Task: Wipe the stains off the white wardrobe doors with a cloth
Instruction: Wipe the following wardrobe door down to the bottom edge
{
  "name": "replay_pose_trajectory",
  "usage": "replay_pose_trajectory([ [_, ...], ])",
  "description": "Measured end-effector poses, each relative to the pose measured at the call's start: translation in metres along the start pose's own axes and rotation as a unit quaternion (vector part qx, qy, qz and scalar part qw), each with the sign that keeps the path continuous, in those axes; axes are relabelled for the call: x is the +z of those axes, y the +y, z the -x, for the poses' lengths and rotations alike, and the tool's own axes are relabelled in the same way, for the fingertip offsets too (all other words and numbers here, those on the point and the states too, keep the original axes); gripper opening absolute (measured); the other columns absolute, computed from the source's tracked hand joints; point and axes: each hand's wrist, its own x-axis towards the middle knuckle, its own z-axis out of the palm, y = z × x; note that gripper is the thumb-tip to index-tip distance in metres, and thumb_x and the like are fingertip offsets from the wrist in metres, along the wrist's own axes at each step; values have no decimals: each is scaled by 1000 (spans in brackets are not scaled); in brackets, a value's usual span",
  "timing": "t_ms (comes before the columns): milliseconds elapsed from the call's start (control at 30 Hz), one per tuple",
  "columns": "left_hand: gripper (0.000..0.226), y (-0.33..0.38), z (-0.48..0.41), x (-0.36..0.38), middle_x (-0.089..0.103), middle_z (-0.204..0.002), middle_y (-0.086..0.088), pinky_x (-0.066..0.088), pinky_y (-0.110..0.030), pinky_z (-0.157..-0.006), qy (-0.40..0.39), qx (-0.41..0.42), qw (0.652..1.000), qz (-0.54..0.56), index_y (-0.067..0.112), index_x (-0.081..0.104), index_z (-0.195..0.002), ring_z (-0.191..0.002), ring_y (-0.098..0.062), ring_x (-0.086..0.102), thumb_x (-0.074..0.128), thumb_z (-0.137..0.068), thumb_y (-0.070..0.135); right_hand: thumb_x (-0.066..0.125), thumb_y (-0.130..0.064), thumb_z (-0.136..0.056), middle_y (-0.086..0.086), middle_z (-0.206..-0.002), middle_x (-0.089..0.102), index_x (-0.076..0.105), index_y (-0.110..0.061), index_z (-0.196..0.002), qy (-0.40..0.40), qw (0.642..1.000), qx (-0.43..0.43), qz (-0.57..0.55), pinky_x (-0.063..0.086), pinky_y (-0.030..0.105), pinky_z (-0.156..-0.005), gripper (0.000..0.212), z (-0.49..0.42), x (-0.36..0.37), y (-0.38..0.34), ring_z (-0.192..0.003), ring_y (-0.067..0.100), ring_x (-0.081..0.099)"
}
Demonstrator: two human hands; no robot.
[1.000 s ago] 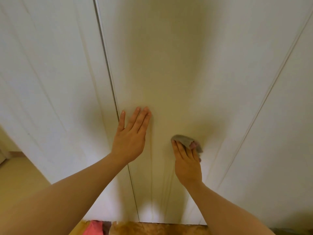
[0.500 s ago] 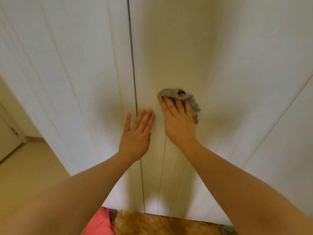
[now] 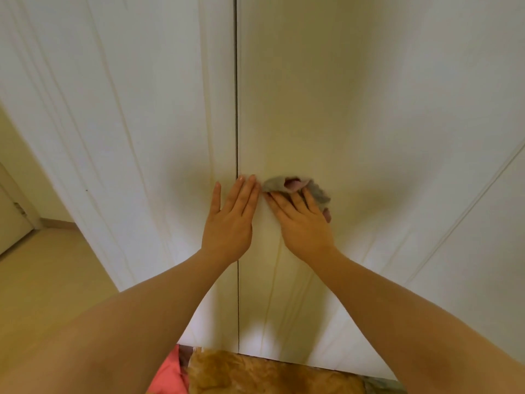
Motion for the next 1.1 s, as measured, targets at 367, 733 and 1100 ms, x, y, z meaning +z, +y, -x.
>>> replay_pose_trajectory([
  [367,73,-22,-7,-3,21,-152,-10,6,-51,-114,14,-14,999,-36,4,24,-145,-141,-26,21,52,-78,6,43,-12,-79,8,-132,54,50,-12,-133,159,984,69,28,20,43,-105,54,-110,-58,27,-120,31,48],
  [733,72,-23,4,-1,19,-153,-8,4,-51,-115,-7,45,998,-42,5,24,-145,-145,-26,6,52,-78,10,46,-11,-81,7,-129,57,51,-12,-131,142,988,21,51,23,42,-107,50,-69,-42,45,-121,27,38],
  [1100,70,-40,-23,6,22,-155,-9,9,-54,-115,38,184,982,-12,7,24,-147,-145,-26,9,51,-83,15,34,-12,-94,4,-135,52,41,-15,-136,118,990,-37,69,21,39,-112,42,-24,-11,32,-129,27,36],
])
